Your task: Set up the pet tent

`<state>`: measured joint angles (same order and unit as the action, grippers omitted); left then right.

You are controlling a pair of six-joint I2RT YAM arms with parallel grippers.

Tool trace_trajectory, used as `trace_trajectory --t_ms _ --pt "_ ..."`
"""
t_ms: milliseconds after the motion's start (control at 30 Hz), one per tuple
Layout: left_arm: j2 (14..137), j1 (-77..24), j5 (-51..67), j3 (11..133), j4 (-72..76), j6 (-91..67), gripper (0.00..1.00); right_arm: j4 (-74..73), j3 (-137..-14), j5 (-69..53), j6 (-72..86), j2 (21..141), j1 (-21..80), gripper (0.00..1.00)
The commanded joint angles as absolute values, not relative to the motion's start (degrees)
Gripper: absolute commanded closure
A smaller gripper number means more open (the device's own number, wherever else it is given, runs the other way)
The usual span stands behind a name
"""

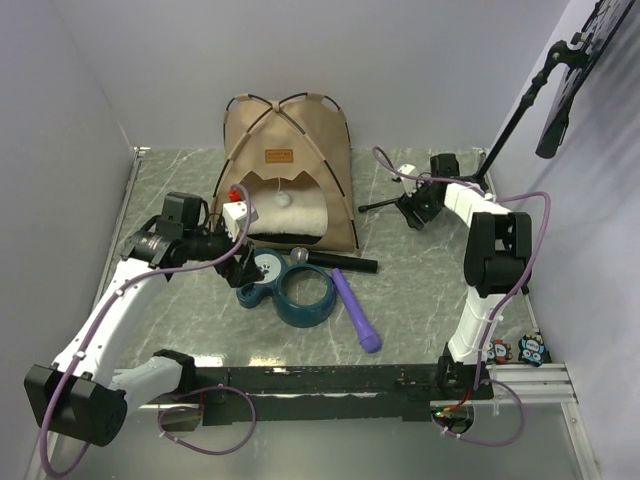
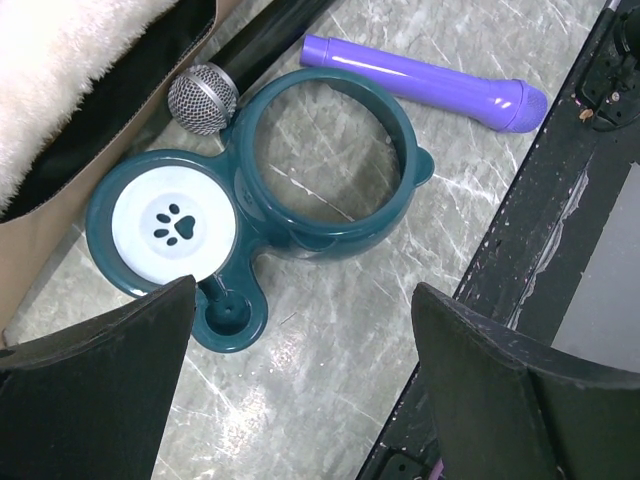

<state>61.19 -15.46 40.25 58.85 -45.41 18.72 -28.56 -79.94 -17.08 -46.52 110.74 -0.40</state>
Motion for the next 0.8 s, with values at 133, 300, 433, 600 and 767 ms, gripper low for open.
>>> trace_trajectory --t_ms 133,300,433,600,767 --pt "62.5 -15.6 41.5 60.7 -46.3 20.0 0.08 -17.7 -80.4 -16.1 -50.2 111.4 1.2 0.29" --pt "62.9 -15.6 42.2 59.9 -45.8 19.7 0.08 -17.1 -79.6 -16.2 -51.5 110.1 1.5 0.29" --pt "63.5 -15.6 42.5 60.3 -45.3 19.8 0.08 -12.8 -76.9 -14.4 -54.5 109.9 1.8 0.27" --pt "64.2 -15.6 42.4 61.2 -46.5 20.7 0.09 -11.3 -76.3 -13.8 -56.2 110.4 1.8 0.27" --pt "63.9 -15.6 42.4 60.0 -46.0 20.7 0.08 -7.0 -71.7 -13.4 -59.1 109.0 2.1 0.26"
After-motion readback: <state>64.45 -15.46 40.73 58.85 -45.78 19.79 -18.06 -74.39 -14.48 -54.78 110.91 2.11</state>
